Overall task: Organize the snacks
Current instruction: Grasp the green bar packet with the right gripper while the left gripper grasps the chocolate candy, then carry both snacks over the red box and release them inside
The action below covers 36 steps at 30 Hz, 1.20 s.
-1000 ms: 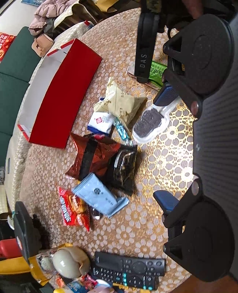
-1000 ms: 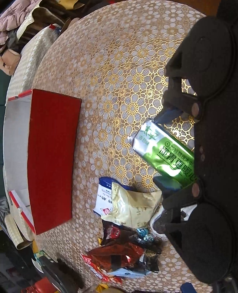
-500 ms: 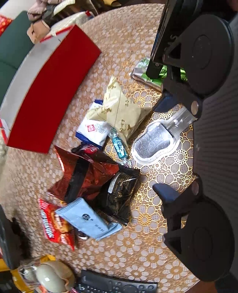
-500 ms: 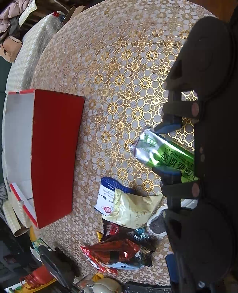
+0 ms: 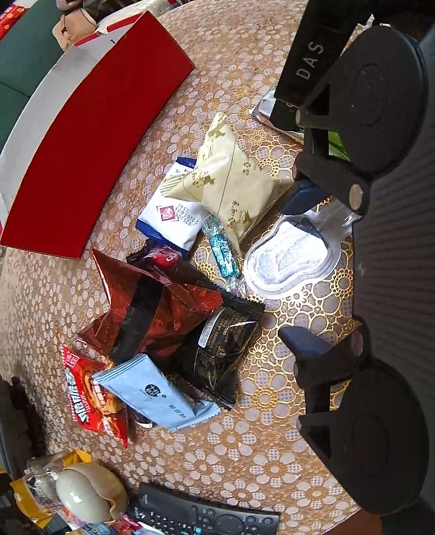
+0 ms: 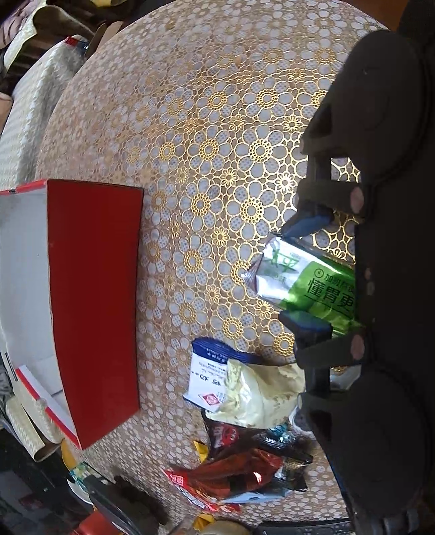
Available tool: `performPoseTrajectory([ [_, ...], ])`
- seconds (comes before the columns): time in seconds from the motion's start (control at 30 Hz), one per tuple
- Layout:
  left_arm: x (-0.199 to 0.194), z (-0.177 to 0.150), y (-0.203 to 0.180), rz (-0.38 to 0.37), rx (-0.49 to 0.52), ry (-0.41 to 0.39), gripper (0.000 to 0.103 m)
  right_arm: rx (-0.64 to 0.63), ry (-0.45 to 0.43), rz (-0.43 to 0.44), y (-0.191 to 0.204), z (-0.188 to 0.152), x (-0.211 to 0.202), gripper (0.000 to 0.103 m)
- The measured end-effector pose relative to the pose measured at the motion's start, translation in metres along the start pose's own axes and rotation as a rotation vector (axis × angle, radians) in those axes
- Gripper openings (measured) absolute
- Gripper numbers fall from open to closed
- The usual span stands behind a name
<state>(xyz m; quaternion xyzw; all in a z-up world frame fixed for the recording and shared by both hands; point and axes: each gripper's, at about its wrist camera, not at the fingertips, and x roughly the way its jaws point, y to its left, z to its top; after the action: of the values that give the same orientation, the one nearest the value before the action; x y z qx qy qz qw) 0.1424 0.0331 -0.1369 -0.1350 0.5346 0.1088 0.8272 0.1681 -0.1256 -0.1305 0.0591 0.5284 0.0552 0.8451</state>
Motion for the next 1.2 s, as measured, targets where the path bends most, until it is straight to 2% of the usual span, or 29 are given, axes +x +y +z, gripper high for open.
performPoseTrajectory([
  [0.07, -0.001, -0.001, -0.001, -0.022, 0.016, -0.011, 0.054, -0.016, -0.001, -0.005, 0.002, -0.001, 0.002, 0.052],
  [0.13, -0.003, -0.002, -0.001, -0.048, 0.029, -0.018, 0.048, -0.057, -0.006, -0.01, 0.006, -0.004, 0.003, 0.053],
  [0.23, -0.005, -0.004, 0.001, -0.057, 0.039, -0.021, 0.046, -0.11, 0.014, -0.03, 0.01, -0.011, 0.005, 0.053],
  [0.33, -0.007, -0.005, 0.004, -0.072, 0.039, -0.015, 0.044, -0.229, -0.001, -0.075, 0.021, -0.022, 0.004, 0.053],
  [0.43, -0.01, -0.008, 0.006, -0.081, 0.042, -0.014, 0.041, -0.297, -0.031, -0.063, 0.024, -0.031, -0.002, 0.051],
  [0.5, -0.011, -0.009, 0.009, -0.089, 0.043, -0.013, 0.04, -0.309, -0.045, -0.047, 0.022, -0.033, -0.006, 0.043],
  [0.7, -0.015, -0.014, 0.018, -0.119, 0.028, -0.007, 0.036, -0.296, -0.089, -0.02, 0.007, -0.036, -0.018, 0.042],
  [0.73, -0.018, -0.014, 0.019, -0.119, 0.028, -0.017, 0.02, -0.29, -0.092, -0.015, 0.006, -0.037, -0.02, 0.042],
  [0.77, -0.02, -0.014, 0.02, -0.12, 0.031, -0.019, 0.014, -0.285, -0.094, -0.011, 0.004, -0.038, -0.022, 0.042],
  [0.87, -0.022, -0.015, 0.023, -0.134, 0.021, -0.008, 0.013, -0.272, -0.1, 0.002, 0.001, -0.041, -0.028, 0.042],
  [1.03, -0.024, -0.015, 0.028, -0.165, -0.028, 0.021, 0.014, -0.257, -0.103, 0.017, -0.004, -0.045, -0.037, 0.042],
  [1.1, -0.024, -0.015, 0.026, -0.154, -0.027, 0.033, 0.022, -0.25, -0.111, 0.025, -0.005, -0.046, -0.042, 0.042],
  [1.17, -0.022, -0.014, 0.025, -0.144, -0.047, 0.057, 0.049, -0.241, -0.121, 0.034, -0.008, -0.047, -0.046, 0.042],
  [1.2, -0.021, -0.013, 0.024, -0.135, -0.061, 0.059, 0.056, -0.233, -0.124, 0.039, -0.01, -0.047, -0.048, 0.042],
])
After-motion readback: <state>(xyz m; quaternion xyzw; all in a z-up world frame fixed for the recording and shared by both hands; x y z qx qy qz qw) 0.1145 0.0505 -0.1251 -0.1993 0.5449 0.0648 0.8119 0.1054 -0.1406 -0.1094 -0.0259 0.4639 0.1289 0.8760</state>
